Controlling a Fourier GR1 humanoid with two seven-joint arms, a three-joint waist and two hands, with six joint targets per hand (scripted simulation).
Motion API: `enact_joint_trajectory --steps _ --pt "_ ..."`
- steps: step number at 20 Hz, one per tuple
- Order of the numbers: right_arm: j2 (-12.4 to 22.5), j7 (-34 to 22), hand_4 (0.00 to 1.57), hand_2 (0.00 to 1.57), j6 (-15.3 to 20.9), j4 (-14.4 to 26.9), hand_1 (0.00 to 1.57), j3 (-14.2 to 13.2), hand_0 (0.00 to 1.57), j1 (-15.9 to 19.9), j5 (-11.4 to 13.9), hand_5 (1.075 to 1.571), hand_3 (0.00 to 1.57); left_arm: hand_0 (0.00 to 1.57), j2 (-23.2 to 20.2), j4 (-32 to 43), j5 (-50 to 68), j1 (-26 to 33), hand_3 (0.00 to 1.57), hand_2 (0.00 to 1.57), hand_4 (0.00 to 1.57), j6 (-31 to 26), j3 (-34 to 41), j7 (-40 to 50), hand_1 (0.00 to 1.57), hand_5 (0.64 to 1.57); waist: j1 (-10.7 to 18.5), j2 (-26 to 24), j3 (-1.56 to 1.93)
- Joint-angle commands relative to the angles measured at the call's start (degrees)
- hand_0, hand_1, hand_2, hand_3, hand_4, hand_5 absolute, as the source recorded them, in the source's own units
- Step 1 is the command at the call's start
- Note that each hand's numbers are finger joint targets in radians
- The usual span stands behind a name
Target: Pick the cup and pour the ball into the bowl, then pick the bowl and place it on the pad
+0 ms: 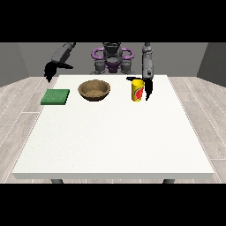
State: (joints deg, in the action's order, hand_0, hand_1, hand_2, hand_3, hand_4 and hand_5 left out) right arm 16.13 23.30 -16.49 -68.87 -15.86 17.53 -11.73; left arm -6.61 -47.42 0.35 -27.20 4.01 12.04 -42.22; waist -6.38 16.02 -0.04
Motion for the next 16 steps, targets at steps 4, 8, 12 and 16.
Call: enact_joint_trajectory --steps 4,8,12,16 --pt "0.4 -1.38 0.0 0.0 -0.83 0.58 0.0 -0.38 0.0 3.41 -1.7 1.558 0.0 1.31 -2.67 3.41 -12.46 -0.58 1.57 1.57 0.81 18.04 -3.0 -1.16 1.31 1.515 -2.67 1.7 0.06" --pt "4.42 0.79 0.0 0.0 -3.02 1.84 0.0 -2.54 0.0 3.64 -1.95 1.557 0.0 1.33 -0.6 6.63 -11.71 -4.54 1.57 1.57 0.86 23.1 -0.86 -2.37 1.33 1.509 -4.45 4.69 0.03" --pt "7.41 -0.11 0.0 0.0 -6.81 5.11 0.0 -4.31 0.0 2.01 -3.85 1.555 0.0 1.35 -0.12 7.51 -14.37 -4.63 1.57 1.57 0.9 26.61 -2.52 0.72 1.35 1.507 -4.43 0.2 0.06" --pt "8.28 -0.39 0.0 0.0 -6.9 13.91 0.0 -5.37 0.0 -0.04 -2.67 1.556 0.0 1.35 -2.33 3.2 -21.42 -5.36 1.57 1.57 0.99 26.15 -9.26 13.13 1.35 1.532 0.27 -10.19 0.24"
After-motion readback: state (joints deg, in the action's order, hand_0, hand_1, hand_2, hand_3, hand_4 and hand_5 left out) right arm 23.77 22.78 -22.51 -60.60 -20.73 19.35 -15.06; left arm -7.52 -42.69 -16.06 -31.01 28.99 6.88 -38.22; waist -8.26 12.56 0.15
